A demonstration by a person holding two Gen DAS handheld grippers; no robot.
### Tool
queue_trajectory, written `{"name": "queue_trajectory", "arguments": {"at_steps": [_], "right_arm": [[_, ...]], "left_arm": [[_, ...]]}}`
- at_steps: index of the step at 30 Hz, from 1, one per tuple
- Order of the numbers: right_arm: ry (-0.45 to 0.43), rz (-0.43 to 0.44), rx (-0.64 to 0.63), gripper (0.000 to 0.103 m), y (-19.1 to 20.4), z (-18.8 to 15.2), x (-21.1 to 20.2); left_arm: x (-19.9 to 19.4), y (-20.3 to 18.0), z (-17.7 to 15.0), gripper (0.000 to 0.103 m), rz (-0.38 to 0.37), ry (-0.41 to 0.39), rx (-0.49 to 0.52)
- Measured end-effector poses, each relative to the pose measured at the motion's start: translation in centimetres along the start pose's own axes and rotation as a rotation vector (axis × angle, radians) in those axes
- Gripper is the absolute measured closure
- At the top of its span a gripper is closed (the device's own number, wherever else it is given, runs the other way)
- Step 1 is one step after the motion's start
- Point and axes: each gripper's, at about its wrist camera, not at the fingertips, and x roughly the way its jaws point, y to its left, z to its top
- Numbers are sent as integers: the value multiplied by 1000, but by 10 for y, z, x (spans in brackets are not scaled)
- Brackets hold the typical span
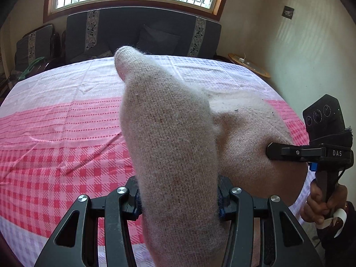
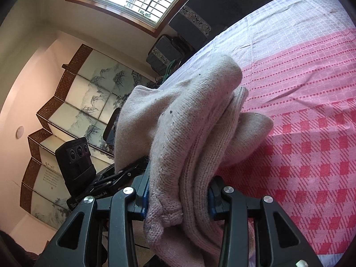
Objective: Fold small clothes
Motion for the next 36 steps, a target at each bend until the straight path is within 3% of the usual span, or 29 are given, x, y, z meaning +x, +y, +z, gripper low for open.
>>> {"name": "queue_trajectory", "arguments": {"at_steps": [13, 36], "right_arm": [[28, 8, -7, 66, 9, -4, 15], [44, -4, -6, 66, 6, -5, 22]], "left_arm": [[-20, 12, -25, 54, 23, 1, -14], [-18, 17, -46, 53, 27, 9, -46]]}}
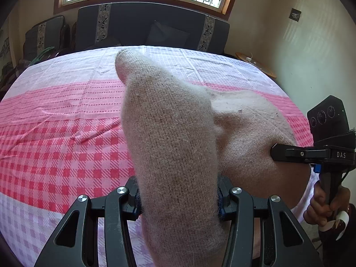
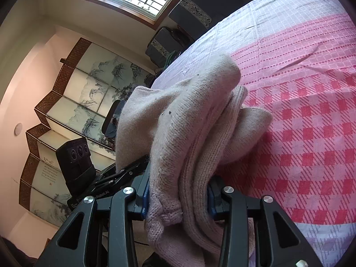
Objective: Fold small clothes
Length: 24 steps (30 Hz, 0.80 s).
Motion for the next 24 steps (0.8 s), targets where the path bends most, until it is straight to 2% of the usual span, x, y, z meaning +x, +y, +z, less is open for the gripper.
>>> {"name": "queue_trajectory", "arguments": {"at_steps": [14, 21, 24], "right_arm": [[3, -41, 2, 66, 2, -9, 4], [5, -136, -45, 66, 6, -16, 9], [-4, -191, -94, 64, 13, -20, 12]], "left_arm": [[14, 4, -18, 52, 16, -14, -17], [20, -1, -30, 46, 48, -53, -16], [20, -4, -37, 38, 85, -81, -9]]}}
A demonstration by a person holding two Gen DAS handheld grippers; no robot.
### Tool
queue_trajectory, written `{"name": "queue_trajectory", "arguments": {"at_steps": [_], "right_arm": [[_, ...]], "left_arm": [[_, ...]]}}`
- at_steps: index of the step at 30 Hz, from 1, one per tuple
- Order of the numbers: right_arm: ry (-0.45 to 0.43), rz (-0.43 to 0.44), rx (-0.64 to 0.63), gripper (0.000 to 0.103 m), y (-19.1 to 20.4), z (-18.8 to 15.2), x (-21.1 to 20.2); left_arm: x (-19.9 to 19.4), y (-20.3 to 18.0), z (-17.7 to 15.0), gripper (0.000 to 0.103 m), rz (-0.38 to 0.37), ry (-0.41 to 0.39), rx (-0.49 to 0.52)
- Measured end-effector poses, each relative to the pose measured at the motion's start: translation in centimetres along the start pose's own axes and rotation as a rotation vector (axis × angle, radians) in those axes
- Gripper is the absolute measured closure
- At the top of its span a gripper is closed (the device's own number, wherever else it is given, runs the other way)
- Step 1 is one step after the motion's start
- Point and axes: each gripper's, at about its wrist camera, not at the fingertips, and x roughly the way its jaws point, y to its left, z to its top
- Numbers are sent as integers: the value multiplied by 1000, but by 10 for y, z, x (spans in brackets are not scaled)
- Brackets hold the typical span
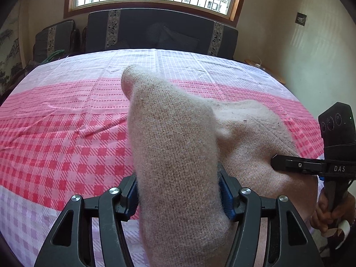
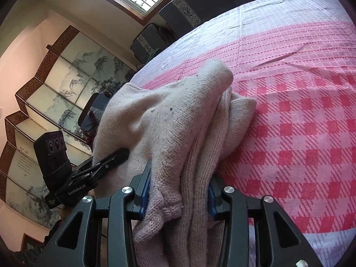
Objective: Fold small clothes
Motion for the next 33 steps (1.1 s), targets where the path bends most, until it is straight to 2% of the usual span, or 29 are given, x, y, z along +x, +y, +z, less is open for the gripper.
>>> {"name": "queue_trajectory", "arguments": {"at_steps": [5, 6, 8, 10, 13, 18, 23, 27, 30, 33], "right_arm": [[-110, -183, -176, 58, 44, -12, -16], [-139, -210, -200, 57, 53, -15, -21], [-207, -237, -227, 50, 66, -22, -33], [-268, -253, -255, 40, 75, -29, -46], [-324, -276, -296, 40, 88, -38, -60], [-358, -272, -323, 37, 93, -46, -77], [-362, -259, -316, 37, 90, -49, -81], [-358, -263, -320, 37, 90, -54, -81], [-364, -280, -325, 36, 92, -56, -81], [-382, -321, -342, 34, 97, -60, -82]], "left_arm": [[-21, -17, -6, 26, 198, -128, 78], [-26, -19, -6, 23, 222, -151, 81], [-37, -19, -6, 20, 222, -190, 59], [-49, -22, -4, 13, 244, -226, 50], [-67, -28, 2, 5, 328, -291, 67], [-95, -32, 6, 0, 286, -363, 70], [-106, -38, 8, 0, 267, -383, 78], [-107, -42, 7, 0, 320, -386, 66], [-109, -44, 3, 0, 332, -409, 52], [-109, -43, 2, 0, 328, -388, 41]]}}
